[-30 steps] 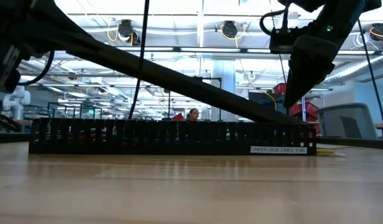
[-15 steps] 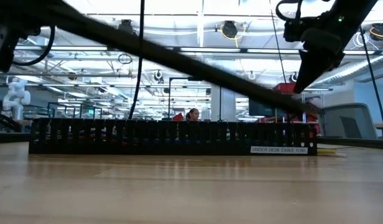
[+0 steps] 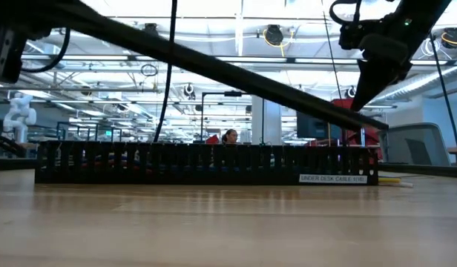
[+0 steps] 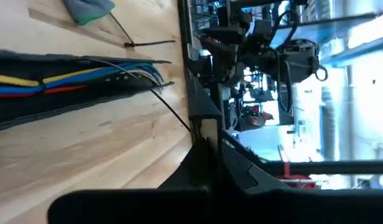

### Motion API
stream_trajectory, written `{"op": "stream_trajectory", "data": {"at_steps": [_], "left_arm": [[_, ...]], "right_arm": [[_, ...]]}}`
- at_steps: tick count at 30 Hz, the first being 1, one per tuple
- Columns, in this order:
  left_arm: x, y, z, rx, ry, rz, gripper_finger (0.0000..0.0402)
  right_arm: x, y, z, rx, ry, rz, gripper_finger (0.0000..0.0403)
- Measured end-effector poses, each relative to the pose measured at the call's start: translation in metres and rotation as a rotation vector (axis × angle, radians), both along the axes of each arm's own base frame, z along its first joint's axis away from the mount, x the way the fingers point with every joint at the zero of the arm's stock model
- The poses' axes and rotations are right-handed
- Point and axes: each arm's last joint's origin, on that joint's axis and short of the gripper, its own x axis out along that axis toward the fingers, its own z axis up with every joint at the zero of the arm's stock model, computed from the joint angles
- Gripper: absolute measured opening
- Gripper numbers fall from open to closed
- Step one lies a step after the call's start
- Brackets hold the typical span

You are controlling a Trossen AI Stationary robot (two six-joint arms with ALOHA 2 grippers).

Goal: Ziptie cables
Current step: Insert the black cover of the black cable duct

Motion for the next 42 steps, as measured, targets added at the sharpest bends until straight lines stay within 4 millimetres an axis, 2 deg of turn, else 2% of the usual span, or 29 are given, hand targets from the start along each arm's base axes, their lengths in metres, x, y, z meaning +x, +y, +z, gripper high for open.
{"op": "stream_trajectory", "data": {"at_steps": [23, 35, 42], "left_arm": [[0.01, 0.013, -0.007, 0.009, 0.074, 0.014, 0.0006], [0.012, 0.012, 0.006, -0.044, -0.059, 0.117, 0.0006], [0.006, 0.012, -0.002, -0.108, -0.054, 0.178, 0.0006]], "right_arm": [[0.0, -0.001, 0.0, 0.0, 0.0, -0.006, 0.0126], [0.0, -0.002, 0.0, -0.01, 0.001, -0.002, 0.0126], [0.0, -0.002, 0.0, -0.022, 0.011, 0.014, 0.0126]]}}
